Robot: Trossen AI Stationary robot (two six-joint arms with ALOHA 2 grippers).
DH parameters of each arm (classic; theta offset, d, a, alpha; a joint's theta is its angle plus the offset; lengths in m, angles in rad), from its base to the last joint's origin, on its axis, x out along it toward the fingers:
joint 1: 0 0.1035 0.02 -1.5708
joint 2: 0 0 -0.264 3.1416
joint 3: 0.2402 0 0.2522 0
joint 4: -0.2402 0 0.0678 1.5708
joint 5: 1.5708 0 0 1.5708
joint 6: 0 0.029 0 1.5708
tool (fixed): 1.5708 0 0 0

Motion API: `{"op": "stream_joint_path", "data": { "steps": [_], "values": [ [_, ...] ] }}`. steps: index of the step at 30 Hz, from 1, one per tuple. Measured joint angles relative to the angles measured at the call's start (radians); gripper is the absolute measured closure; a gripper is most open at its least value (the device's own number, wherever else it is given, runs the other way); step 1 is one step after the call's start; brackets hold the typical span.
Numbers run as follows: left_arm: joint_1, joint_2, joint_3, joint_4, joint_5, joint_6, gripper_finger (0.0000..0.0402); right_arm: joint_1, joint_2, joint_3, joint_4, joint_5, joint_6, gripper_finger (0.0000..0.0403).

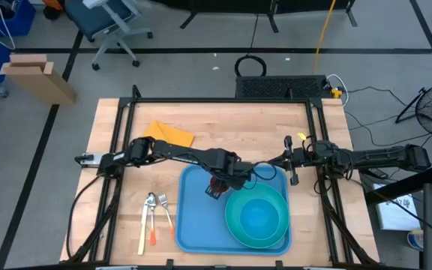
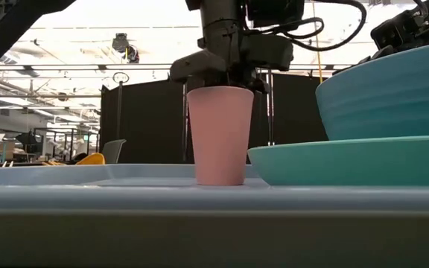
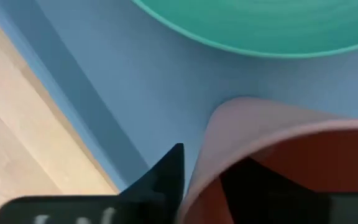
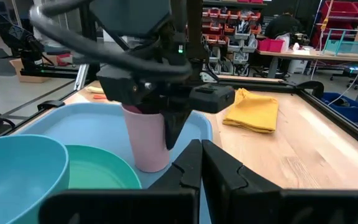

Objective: Set up tray
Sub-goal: Put the pink cup on the blue tray, then put the yellow napkin on the blue tray

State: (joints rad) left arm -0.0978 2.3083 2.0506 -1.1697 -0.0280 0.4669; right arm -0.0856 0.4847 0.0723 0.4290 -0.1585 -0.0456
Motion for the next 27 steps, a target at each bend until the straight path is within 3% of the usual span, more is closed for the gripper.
{"op": "stream_joint_path", "data": {
  "steps": [10,17,23,27],
  "values": [
    [-0.021,0.0,0.137,-0.136,-0.076,-0.043,0.0206,0.0,0.0,0.0,0.0,0.0,0.0,0.0403],
    [-0.027,-0.008,0.302,-0.408,-0.113,-0.152,0.0164,0.0,0.0,0.0,-0.02,0.0,0.007,0.0403],
    [-0.024,-0.188,0.259,-0.404,-0.088,-0.138,0.014,0.0,0.0,0.0,-0.024,-0.001,0.015,0.0403],
    [0.011,-0.32,0.216,-0.39,-0.156,-0.176,0.0139,0.0,0.002,0.0,-0.031,-0.001,0.019,0.0403]
  ]
}}
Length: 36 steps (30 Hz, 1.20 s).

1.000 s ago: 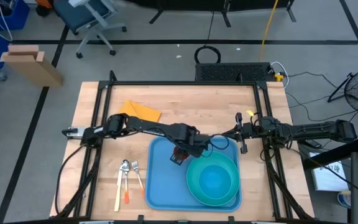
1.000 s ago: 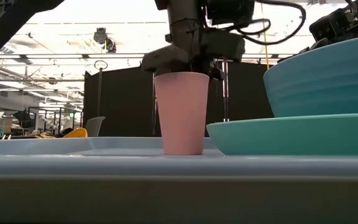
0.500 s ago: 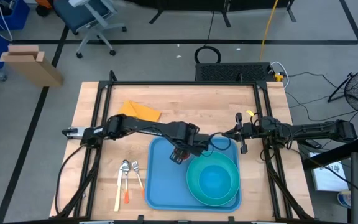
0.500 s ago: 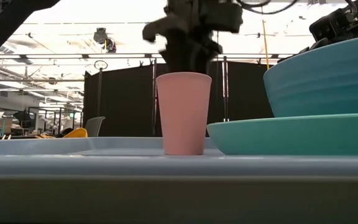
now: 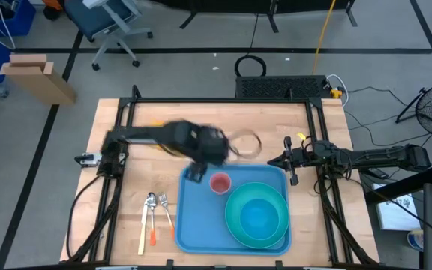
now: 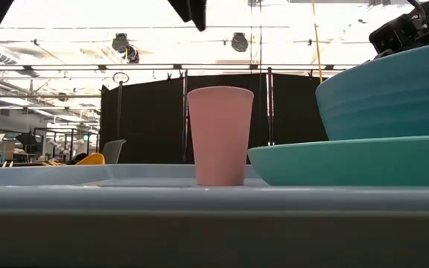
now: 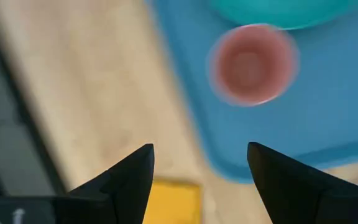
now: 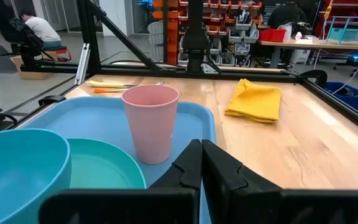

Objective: Set up tray
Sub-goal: Put the yellow napkin on the blue tray

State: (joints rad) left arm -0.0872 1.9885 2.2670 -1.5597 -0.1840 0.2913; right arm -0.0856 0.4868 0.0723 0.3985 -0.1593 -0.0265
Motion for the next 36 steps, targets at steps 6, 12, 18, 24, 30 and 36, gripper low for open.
{"op": "stream_joint_path", "data": {
  "steps": [6,12,18,24,30,36],
  "values": [
    [0.143,-0.246,-0.262,0.186,-0.056,-0.104,0.0154,0.0,0.0,0.0,0.0,0.0,0.0,0.0403],
    [0.304,-0.443,-0.782,0.439,-0.177,-0.136,0.0165,0.0,0.0,0.0,0.0,0.0,0.011,0.0403],
    [0.418,-0.487,-1.11,0.564,-0.093,-0.11,0.0199,0.0,0.0,0.0,0.002,0.003,0.01,0.0403],
    [0.401,-0.477,-1.248,0.637,-0.071,-0.006,0.0252,0.0,0.0,0.0,0.021,0.003,0.008,0.0403],
    [0.31,-0.478,-1.293,0.711,-0.07,0.082,0.0253,0.0,0.001,0.0,0.019,0.005,0.005,0.0403],
    [0.254,-0.475,-1.322,0.777,-0.071,0.065,0.018,0.0,0.001,0.0,0.016,0.005,0.003,0.0403]
  ]
}}
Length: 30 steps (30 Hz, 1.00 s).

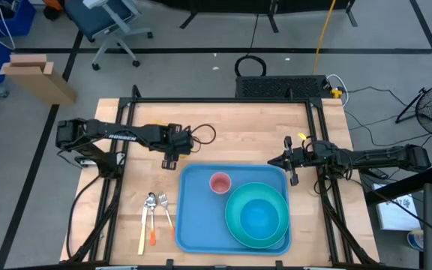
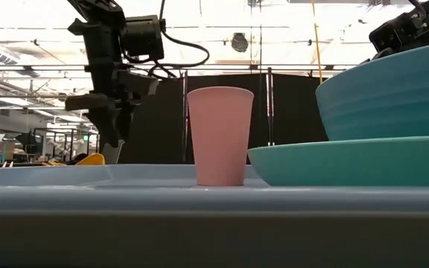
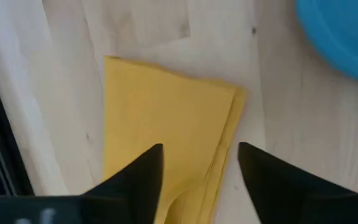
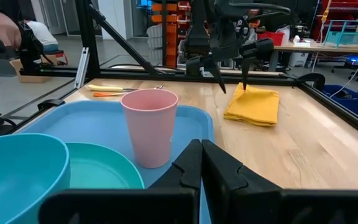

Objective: Set up tray
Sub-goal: Put the yellow napkin on the blue tray

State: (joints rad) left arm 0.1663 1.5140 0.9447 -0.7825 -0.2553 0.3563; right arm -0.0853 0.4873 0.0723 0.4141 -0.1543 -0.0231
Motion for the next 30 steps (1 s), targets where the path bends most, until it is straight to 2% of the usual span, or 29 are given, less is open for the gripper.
{"op": "stream_joint_path", "data": {
  "steps": [7,10,13,21,30],
  "values": [
    [0.001,0.039,-0.002,0.017,0.006,-0.017,0.0073,0.0,0.0,0.0,0.0,0.0,-0.004,0.0403],
    [-0.007,0.08,-0.002,0.026,-0.004,0.001,0.0048,0.0,0.0,0.0,0.001,0.0,0.0,0.0403],
    [-0.012,0.133,-0.002,0.028,-0.057,0.016,0.004,0.0,0.0,0.0,0.005,0.001,0.002,0.0403],
    [-0.006,0.255,0.006,0.037,-0.096,0.056,0.0079,0.0,0.0,0.0,0.003,0.003,0.001,0.0403],
    [0.031,0.266,0.002,0.064,-0.031,0.1,0.0182,0.0,0.0,0.0,0.001,0.004,-0.007,0.0403]
  ]
}}
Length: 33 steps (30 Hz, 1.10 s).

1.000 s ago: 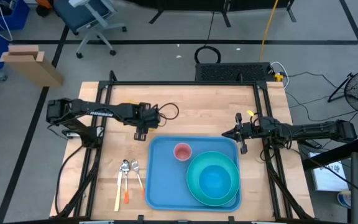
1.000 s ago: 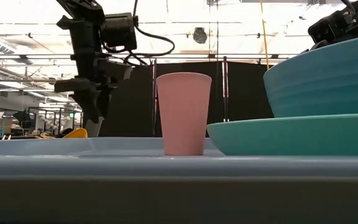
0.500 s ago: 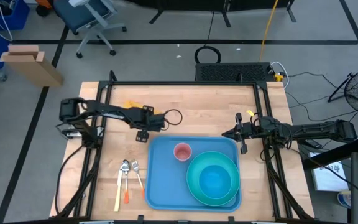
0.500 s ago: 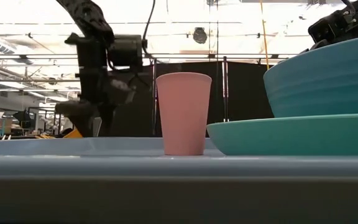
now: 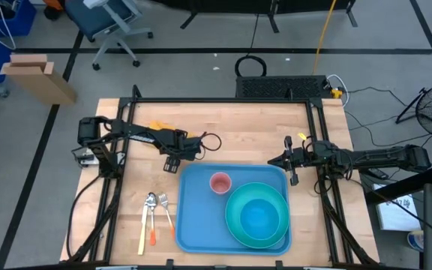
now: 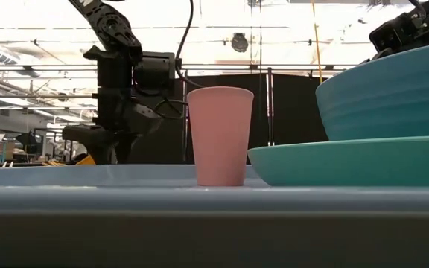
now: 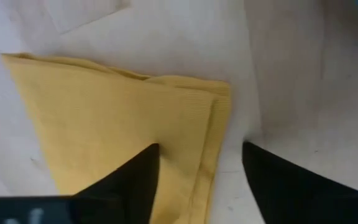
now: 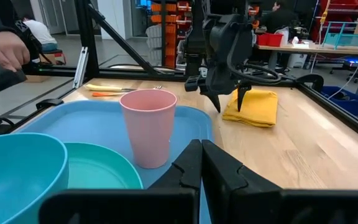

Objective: Set up tray
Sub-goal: Put the yellow napkin on the blue tray

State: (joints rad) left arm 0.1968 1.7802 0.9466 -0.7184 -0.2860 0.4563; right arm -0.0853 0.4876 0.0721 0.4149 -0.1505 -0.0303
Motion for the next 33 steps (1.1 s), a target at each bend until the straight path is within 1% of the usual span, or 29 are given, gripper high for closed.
{"op": "stream_joint_path", "data": {
  "steps": [6,9,12,14,18,23,27,31,33],
  "values": [
    [0.035,0.002,-0.001,0.025,0.032,0.013,0.026,0.0,0.0,0.0,0.0,0.0,0.0,0.0403],
    [0.054,0.002,-0.001,0.031,0.073,0.021,0.0298,0.0,0.0,0.0,0.001,0.0,0.0,0.0403],
    [0.062,0.002,-0.001,0.035,0.104,0.02,0.0347,0.0,0.0,0.0,0.002,0.0,0.0,0.0403],
    [0.057,0.002,-0.001,0.039,0.103,0.02,0.0382,0.0,0.0,0.0,0.002,0.0,0.0,0.0403],
    [0.036,-0.006,-0.003,0.03,0.069,0.021,0.0389,0.0,0.0,0.0,0.002,0.0,0.0,0.0403],
    [-0.004,-0.088,0.004,-0.017,-0.016,0.012,0.0392,0.0,0.0,0.0,0.001,-0.001,0.0,0.0403],
    [-0.04,-0.205,0.055,-0.069,-0.078,-0.007,0.0392,0.0,0.0,0.0,0.001,0.0,0.0,0.0403],
    [-0.066,-0.292,0.132,-0.145,-0.09,-0.047,0.0392,0.0,0.0,0.0,0.007,0.0,0.0,0.0403],
    [-0.086,-0.316,0.174,-0.171,-0.09,-0.073,0.0392,0.0,0.0,0.0,0.008,0.0,0.004,0.0403]
  ]
}}
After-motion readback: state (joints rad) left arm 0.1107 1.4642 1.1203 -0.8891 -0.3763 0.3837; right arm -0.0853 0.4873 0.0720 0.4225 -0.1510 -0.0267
